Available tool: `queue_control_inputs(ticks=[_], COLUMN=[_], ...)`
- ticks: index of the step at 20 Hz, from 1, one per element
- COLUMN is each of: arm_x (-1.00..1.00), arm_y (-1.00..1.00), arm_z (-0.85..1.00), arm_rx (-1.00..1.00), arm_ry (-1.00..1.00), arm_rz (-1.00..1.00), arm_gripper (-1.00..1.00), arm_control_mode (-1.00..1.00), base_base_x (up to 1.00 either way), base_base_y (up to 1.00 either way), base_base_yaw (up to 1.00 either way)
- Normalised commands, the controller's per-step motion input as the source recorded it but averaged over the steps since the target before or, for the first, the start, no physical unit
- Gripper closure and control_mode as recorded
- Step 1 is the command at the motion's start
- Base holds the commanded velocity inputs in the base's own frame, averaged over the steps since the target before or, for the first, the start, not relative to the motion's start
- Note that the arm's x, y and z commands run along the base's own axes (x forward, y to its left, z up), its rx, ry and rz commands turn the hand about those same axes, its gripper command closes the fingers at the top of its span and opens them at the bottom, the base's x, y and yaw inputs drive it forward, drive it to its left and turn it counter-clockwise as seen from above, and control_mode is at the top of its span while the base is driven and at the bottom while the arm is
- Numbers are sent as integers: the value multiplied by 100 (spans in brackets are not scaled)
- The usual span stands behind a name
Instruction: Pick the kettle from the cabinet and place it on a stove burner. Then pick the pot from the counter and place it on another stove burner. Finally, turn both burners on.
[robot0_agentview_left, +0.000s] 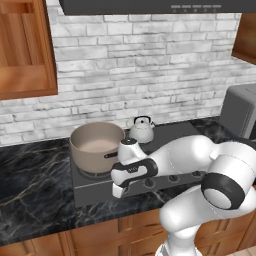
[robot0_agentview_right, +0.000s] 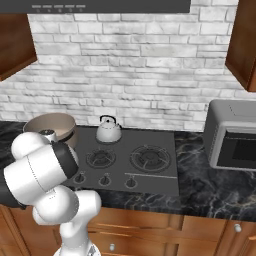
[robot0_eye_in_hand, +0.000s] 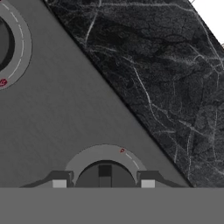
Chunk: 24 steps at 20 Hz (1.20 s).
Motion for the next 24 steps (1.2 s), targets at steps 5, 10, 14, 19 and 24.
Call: queue_control_inputs(ticks=[5, 10, 14, 19, 24], arm_x=[0, -2, -9, -2, -3], arm_y=[5, 0, 0, -3, -11], arm_z=[-26, -3, 19, 25, 18], arm_rx=[0, 0, 0, 0, 0], arm_ry=[0, -2, -2, 0, 2], arm_rz=[23, 13, 4, 4, 2], arm_gripper=[-100, -100, -100, -100, -100], arm_control_mode=[-100, -100, -100, -100, -100], base_base_x=[0, 0, 0, 0, 0], base_base_y=[0, 0, 0, 0, 0], base_base_yaw=[0, 0, 0, 0, 0])
